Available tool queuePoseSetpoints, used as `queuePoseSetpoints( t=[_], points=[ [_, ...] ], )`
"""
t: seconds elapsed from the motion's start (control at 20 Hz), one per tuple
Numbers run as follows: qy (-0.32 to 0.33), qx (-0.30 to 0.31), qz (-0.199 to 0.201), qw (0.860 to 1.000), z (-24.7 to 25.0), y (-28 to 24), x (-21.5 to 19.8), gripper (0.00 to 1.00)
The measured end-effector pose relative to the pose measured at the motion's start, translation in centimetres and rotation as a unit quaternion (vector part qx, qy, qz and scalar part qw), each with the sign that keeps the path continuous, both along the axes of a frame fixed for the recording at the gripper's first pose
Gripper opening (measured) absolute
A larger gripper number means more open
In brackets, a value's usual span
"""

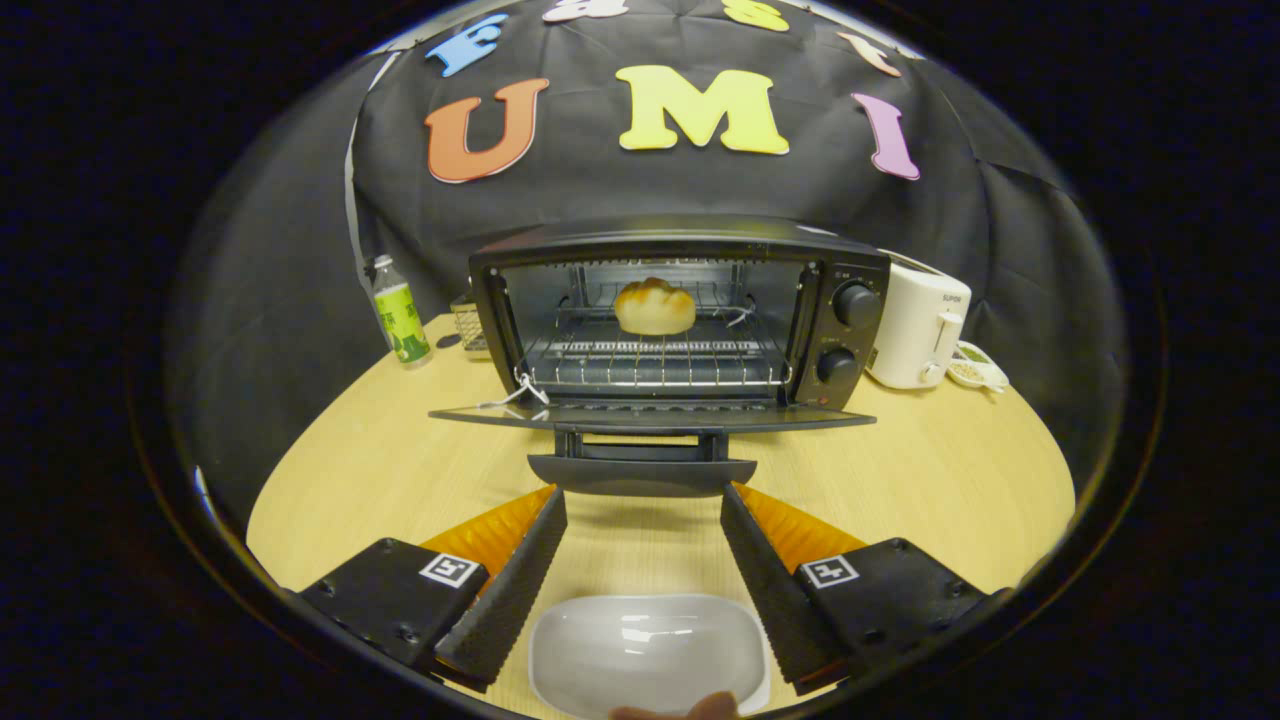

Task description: Open the toaster oven, put the food inside, and close the toaster oven door.

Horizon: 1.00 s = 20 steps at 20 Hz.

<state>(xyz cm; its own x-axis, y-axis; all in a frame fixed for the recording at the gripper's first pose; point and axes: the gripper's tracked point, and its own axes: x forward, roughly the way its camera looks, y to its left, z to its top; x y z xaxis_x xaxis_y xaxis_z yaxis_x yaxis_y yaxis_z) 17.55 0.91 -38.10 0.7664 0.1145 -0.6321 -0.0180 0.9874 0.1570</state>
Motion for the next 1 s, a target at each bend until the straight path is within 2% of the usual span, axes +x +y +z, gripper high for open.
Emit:
queuePoseSetpoints(
  t=[0.25,0.45,0.7,1.0],
  points=[
    [-0.047,-0.011,-0.011,0.999,3.4,-0.8,3.5,1.00],
    [-0.085,-0.018,-0.025,0.996,6.7,-1.9,4.0,1.00],
    [-0.149,-0.006,-0.042,0.988,13.8,-3.4,1.7,1.00],
    [-0.233,-0.014,-0.073,0.970,26.2,-6.3,-4.0,1.00]
  ],
)
